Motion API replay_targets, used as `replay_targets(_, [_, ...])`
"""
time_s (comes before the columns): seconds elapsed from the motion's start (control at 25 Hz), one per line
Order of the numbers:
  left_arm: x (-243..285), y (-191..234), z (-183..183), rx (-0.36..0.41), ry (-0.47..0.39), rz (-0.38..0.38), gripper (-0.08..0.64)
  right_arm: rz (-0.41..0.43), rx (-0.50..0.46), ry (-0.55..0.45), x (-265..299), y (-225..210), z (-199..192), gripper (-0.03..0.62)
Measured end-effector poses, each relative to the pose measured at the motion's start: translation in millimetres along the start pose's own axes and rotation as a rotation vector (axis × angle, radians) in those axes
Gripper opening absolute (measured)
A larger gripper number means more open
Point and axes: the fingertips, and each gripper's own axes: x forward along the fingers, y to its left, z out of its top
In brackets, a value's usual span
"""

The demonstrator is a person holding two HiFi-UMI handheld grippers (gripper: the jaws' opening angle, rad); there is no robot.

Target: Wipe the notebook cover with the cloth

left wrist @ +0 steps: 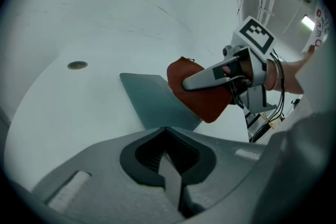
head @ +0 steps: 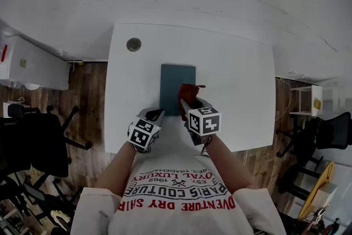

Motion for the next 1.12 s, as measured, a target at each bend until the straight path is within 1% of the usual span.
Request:
replay_targets(0.24, [0.1, -0.1, 1.1, 0.037, 0.002, -0.006, 0.009, 0.12, -0.051, 0.049, 19.4, 54.4, -9.8, 0.078])
replay_targets(0.4, [1.9, 0.1, -0.5, -0.006, 0.027, -0.05, 0.009, 0.144, -0.08, 0.091, 34.3, 71.8, -21.1, 0.078])
replay_targets(0.52, [2.3, 1.0, -0.6, -0.028, 0.043, -0.07, 0.009, 0.135, -0.083, 0.101, 41.7, 71.8, -23.4, 0.078])
replay_targets(0.72, [2.3, 2.3, -1.0, -0.024, 0.043, -0.063, 0.009, 0.135, -0.07, 0.143, 53.6, 60.5, -29.8, 0.08])
replay_targets(0.92, [2.3, 1.8, -1.6, -0.014, 0.039, -0.051, 0.009, 0.173, -0.03, 0.142, 52.5, 55.5, -32.3, 0.081])
replay_targets(1.12, [1.8, 3.2, -1.2, -0.013, 0.039, -0.042, 0.009, 0.154, -0.034, 0.134, 47.1, 46.7, -36.0, 0.083])
